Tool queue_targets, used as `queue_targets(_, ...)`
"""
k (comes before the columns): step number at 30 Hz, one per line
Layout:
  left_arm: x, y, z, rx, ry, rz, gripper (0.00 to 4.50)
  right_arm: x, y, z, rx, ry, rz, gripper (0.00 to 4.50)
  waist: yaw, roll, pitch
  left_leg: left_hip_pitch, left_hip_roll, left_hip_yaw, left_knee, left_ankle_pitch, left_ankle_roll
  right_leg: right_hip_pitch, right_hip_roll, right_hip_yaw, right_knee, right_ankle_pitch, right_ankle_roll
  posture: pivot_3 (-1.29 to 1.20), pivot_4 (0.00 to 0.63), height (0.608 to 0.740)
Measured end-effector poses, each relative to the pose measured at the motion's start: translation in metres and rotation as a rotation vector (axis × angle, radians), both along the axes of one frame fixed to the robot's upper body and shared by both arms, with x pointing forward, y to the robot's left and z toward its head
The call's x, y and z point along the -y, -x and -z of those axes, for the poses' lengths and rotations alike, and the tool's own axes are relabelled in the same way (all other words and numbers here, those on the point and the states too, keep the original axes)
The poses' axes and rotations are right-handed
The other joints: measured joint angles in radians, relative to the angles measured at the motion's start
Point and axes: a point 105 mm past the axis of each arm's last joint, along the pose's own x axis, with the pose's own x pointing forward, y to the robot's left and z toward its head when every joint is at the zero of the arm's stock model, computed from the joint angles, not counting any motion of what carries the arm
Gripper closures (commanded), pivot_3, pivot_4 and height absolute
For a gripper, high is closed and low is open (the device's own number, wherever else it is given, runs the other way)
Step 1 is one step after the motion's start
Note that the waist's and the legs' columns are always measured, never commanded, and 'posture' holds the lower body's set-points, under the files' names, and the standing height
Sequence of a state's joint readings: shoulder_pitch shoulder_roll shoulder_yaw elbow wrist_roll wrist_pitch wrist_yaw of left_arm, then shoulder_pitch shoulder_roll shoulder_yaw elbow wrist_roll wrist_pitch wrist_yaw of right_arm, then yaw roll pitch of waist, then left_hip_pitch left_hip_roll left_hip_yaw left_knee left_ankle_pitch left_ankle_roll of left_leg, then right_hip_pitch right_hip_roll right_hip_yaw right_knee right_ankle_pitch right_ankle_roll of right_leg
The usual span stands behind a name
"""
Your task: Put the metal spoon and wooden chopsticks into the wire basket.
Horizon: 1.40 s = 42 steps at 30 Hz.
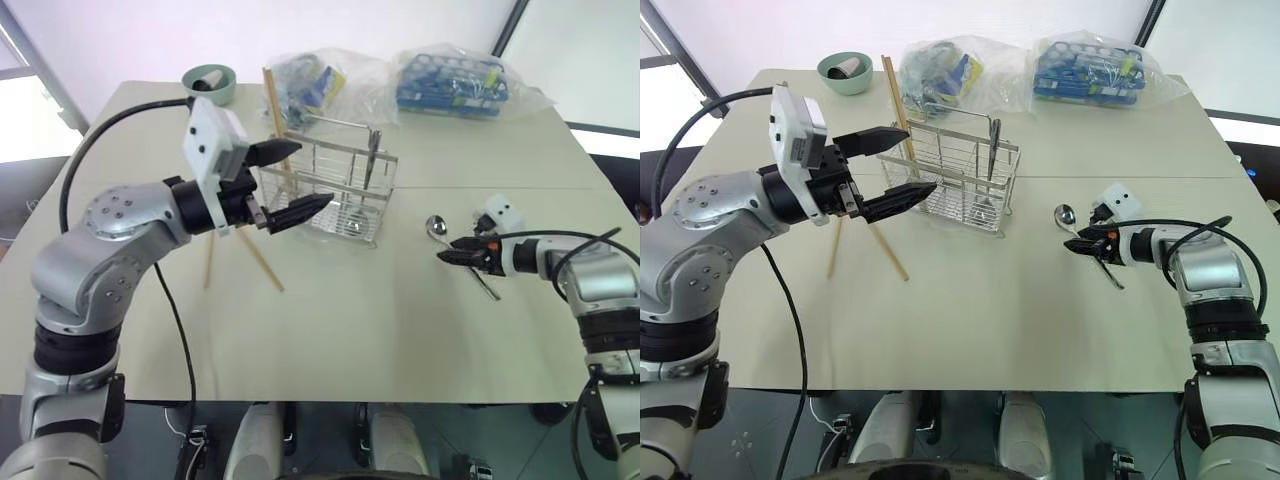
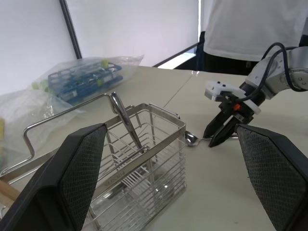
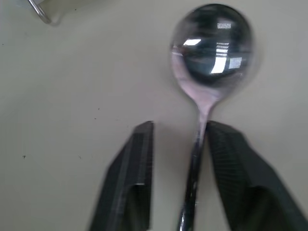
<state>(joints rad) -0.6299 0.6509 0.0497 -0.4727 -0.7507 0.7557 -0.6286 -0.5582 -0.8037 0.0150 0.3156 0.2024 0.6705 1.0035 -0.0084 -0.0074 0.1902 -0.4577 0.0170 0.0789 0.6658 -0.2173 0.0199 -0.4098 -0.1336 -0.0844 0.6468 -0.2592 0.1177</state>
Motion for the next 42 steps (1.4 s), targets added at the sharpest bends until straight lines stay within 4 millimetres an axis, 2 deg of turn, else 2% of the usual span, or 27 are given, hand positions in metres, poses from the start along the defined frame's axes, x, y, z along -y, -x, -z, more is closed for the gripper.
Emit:
queue_targets(7,0.001,-0.001,-0.004,0.009,0.008,-0.001,0.00,0.000,-0.001,0.000,0.011,-0.001,0.010,4.46,0.000,0.000,0.000,0.000,0.000,0.000,0.000,0.000,0.000,0.000,0.000,0.000,0.000,0.000,0.000,0.00,0.150,0.708)
queue_targets(10,-0.001,-0.004,-0.004,-0.001,0.014,-0.009,0.00,0.005,-0.011,-0.006,0.090,-0.011,0.065,4.46,0.000,0.000,0.000,0.000,0.000,0.000,0.000,0.000,0.000,0.000,0.000,0.000,0.000,0.000,0.000,0.00,0.150,0.708)
queue_targets(12,-0.002,-0.006,-0.007,0.003,0.018,-0.011,0.00,0.010,-0.023,-0.019,0.187,-0.039,0.138,4.46,-0.001,0.000,0.000,0.000,0.000,0.000,0.000,0.001,-0.001,0.000,0.000,0.000,0.000,0.000,0.000,0.00,0.150,0.708)
queue_targets(15,-0.001,-0.007,-0.011,0.012,0.027,-0.008,0.00,0.013,-0.043,-0.063,0.369,-0.155,0.234,4.46,-0.003,0.001,0.001,0.000,0.000,0.000,0.000,0.001,-0.002,0.000,0.001,0.000,0.001,0.000,0.000,0.00,0.150,0.708)
queue_targets(17,-0.003,-0.010,-0.011,0.005,0.034,-0.014,0.00,0.006,-0.052,-0.108,0.493,-0.324,0.262,4.46,-0.006,0.001,0.001,0.000,0.000,0.000,0.000,0.002,-0.003,-0.001,0.001,0.000,0.001,0.000,0.000,0.00,0.150,0.708)
queue_targets(19,-0.004,-0.012,-0.011,0.000,0.038,-0.019,0.00,-0.007,-0.052,-0.158,0.611,-0.495,0.245,4.46,-0.005,0.001,0.001,0.000,0.001,0.000,0.000,0.002,-0.003,-0.001,0.002,0.000,0.001,0.000,0.000,0.00,0.150,0.708)
queue_targets(20,-0.004,-0.013,-0.011,0.001,0.040,-0.020,0.00,-0.013,-0.051,-0.175,0.649,-0.550,0.229,4.46,-0.004,0.001,0.001,0.000,0.001,0.000,0.000,0.002,-0.003,-0.001,0.002,0.000,0.001,0.000,0.000,0.00,0.150,0.708)
queue_targets(23,-0.004,-0.015,-0.013,0.011,0.041,-0.028,0.00,-0.040,-0.049,-0.208,0.696,-0.716,0.180,4.46,-0.002,0.001,0.001,0.000,0.000,0.000,0.000,0.002,-0.003,0.000,0.001,0.000,0.001,0.000,0.000,0.00,0.150,0.708)
queue_targets(26,-0.005,-0.016,-0.016,0.025,0.047,-0.030,0.00,-0.067,-0.053,-0.212,0.676,-0.780,0.143,4.46,-0.002,0.001,0.001,0.000,0.000,0.000,0.000,0.002,-0.003,0.000,0.001,0.000,0.001,0.000,0.000,0.00,0.150,0.708)
queue_targets(32,-0.006,-0.018,-0.016,0.029,0.043,-0.038,0.00,-0.121,-0.057,-0.197,0.599,-0.814,0.044,4.46,-0.004,0.001,0.001,-0.002,0.000,0.000,0.000,0.002,-0.003,-0.003,0.001,0.000,0.002,0.000,0.000,0.00,0.150,0.708)
queue_targets(38,-0.009,-0.020,-0.017,0.039,0.045,-0.061,0.00,-0.143,-0.057,-0.192,0.584,-0.839,0.007,4.46,-0.004,0.001,0.001,-0.002,0.000,0.000,0.000,0.002,-0.003,-0.003,0.001,0.000,0.002,0.000,0.000,0.00,0.150,0.708)
queue_targets(42,-0.012,-0.021,-0.019,0.046,0.047,-0.078,0.00,-0.151,-0.057,-0.178,0.544,-0.846,0.005,4.46,-0.005,0.001,0.001,-0.002,0.000,0.000,-0.001,0.002,-0.003,-0.003,0.001,0.000,0.002,0.000,0.000,0.00,0.150,0.708)
